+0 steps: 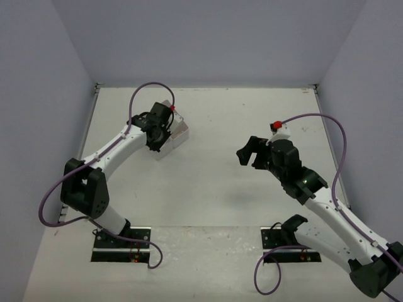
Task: Sort the stationery into containers
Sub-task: Place the scissors in the storage box.
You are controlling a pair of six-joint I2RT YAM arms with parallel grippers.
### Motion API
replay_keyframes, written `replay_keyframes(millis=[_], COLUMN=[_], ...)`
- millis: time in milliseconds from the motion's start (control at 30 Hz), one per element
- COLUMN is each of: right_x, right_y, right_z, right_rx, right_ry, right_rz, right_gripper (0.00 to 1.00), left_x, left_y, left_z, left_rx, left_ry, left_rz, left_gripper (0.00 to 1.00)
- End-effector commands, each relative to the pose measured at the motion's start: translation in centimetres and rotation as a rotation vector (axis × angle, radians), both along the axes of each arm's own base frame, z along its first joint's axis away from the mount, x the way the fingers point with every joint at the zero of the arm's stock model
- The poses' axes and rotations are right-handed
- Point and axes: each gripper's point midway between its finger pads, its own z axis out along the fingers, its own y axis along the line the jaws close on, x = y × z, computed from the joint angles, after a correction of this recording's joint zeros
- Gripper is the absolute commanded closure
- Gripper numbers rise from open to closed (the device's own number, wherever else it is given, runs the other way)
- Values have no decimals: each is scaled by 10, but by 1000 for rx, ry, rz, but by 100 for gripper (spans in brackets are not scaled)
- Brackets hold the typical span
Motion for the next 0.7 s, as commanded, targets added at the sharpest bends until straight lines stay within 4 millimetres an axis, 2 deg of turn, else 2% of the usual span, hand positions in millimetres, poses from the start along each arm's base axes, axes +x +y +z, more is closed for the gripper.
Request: replay_keyframes(millis=[0, 67, 133, 233, 267, 333, 433, 467, 500, 567, 667], right_x=[4, 4, 5, 6, 6, 6, 7, 7, 7, 7, 6], right_y=[0, 0, 0, 1, 1, 2, 2, 1, -1, -6, -36], right_z=[1, 1, 0, -2, -3, -5, -6, -5, -4, 2, 27], right_rx=[-1, -1, -3, -6, -7, -8, -11, -11, -16, -22, -46], right_ry=[-26, -28, -27, -25, -22, -16, -14, -19, -24, -32, -68], right_rz=[-2, 2, 2, 5, 6, 8, 6, 1, -8, -31, -177], right_gripper=[11, 11, 11, 11, 11, 11, 11, 11, 11, 11, 3], left_x=[25, 28, 31, 31, 31, 31, 29, 28, 26, 24, 11], left_y=[-1, -2, -4, -7, -8, -14, -19, -19, -20, -18, -15], left_z=[5, 5, 8, 16, 16, 30, 46, 60, 76, 96, 141], left_rx=[-10, -15, -36, -79, -85, -139, -192, -222, -259, -308, -491], left_ry=[-43, -52, -75, -112, -112, -148, -184, -226, -280, -358, -589], left_rz=[-2, 6, 20, 38, 37, 39, 41, 54, 66, 85, 145], left_gripper=[92, 83, 60, 47, 47, 43, 43, 42, 3, 0, 0])
